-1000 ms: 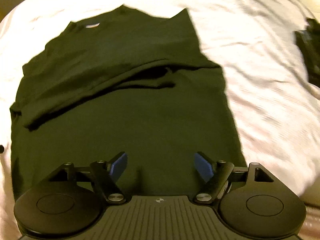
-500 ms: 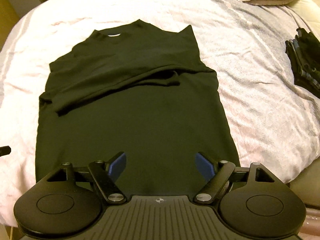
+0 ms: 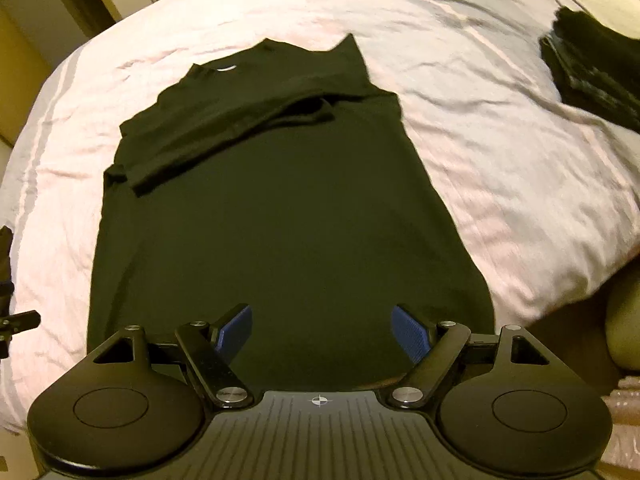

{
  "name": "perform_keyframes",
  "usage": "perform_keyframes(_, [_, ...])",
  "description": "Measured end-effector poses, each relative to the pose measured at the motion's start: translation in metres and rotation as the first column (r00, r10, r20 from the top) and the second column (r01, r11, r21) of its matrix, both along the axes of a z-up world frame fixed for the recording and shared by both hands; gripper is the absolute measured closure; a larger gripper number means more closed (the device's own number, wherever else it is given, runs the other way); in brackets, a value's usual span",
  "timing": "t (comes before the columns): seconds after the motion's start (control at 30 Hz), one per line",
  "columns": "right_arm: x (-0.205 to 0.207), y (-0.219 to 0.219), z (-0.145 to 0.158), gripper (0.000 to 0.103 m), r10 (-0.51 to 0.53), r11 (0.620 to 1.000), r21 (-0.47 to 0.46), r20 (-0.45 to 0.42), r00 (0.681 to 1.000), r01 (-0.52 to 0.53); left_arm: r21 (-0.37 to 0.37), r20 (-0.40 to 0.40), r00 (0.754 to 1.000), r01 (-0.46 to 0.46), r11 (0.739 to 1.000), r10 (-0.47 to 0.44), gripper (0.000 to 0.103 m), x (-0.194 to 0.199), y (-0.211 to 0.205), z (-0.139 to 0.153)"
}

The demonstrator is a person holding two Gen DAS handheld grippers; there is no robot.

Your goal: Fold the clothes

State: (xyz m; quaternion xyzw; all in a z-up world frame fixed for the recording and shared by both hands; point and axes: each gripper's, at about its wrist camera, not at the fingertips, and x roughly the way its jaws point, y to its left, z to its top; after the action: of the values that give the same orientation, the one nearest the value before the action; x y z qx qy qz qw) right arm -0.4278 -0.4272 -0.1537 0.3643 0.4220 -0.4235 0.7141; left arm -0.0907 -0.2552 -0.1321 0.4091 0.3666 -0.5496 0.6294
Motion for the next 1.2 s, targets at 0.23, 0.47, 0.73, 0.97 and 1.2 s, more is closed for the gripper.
perform_keyframes(0.23, [-0.024,0.014,0.003,0.023,0.004,0.999,-0.035,-0.015,1.0,-0.004,-0.018,0.034,0.999,0.028,0.999,-0.027,0.029,-0.001,0.01,0.0])
perform_keyframes(0.47, [-0.03,0.026,-0.005,0.023,0.134,0.985,-0.099,-0.084,0.987,-0.142,-0.049,0.135,0.969,0.214,0.976,-0.206,0.029,-0.023,0.043,-0.012])
perform_keyframes(0.73, [-0.016,0.046,-0.035,0.023,0.317,0.94,-0.085,-0.134,0.939,-0.33,0.064,0.268,0.825,0.5,0.864,-0.498,0.029,-0.087,0.098,-0.066])
perform_keyframes(0.97, [0.004,0.062,-0.05,0.023,0.437,0.889,-0.065,-0.172,0.883,-0.453,0.166,0.38,0.625,0.679,0.715,-0.682,0.03,-0.116,0.119,-0.128])
perform_keyframes(1.2, [0.01,0.054,-0.071,0.023,0.429,0.888,-0.073,-0.23,0.873,-0.455,0.181,0.495,0.461,0.774,0.607,-0.736,0.039,-0.113,0.123,-0.178])
